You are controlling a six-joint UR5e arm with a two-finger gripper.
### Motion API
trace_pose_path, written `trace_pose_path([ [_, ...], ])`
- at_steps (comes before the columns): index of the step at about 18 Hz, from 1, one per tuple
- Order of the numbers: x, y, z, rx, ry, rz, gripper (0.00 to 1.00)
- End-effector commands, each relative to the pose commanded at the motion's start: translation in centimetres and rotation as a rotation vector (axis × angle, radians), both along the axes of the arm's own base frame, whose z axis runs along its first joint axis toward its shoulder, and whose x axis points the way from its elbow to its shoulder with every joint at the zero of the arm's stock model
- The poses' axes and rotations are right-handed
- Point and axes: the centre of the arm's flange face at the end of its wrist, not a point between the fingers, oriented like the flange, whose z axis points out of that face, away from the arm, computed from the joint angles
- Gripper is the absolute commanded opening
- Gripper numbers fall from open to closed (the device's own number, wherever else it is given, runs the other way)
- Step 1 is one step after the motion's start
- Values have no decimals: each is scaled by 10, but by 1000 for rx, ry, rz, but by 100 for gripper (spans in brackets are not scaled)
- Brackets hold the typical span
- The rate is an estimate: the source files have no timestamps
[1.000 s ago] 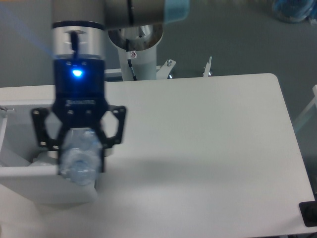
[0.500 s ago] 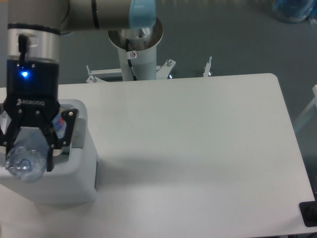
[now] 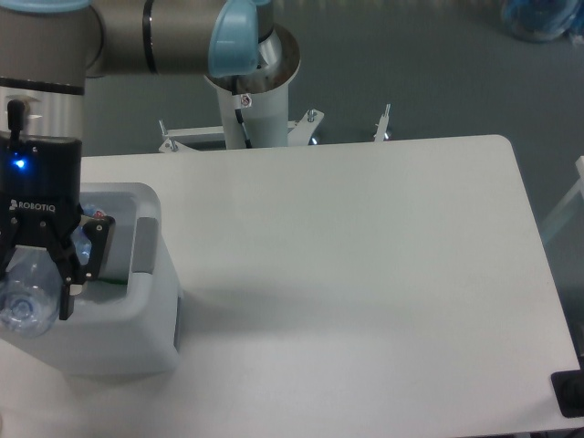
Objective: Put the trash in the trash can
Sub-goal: 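Lower the bottle into the bin and open the gripper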
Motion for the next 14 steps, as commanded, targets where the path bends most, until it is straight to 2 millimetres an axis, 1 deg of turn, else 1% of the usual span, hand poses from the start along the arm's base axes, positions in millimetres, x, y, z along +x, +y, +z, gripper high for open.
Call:
trace_pose_path([
  [3,9,0,-21,-36,-17,-11,69],
  [4,9,-1,-26,-45,-21,-11,71],
  [7,12,-8,-31,-57,-27,-11,72],
  [14,25,-38,-21,-55,-18,-17,74],
])
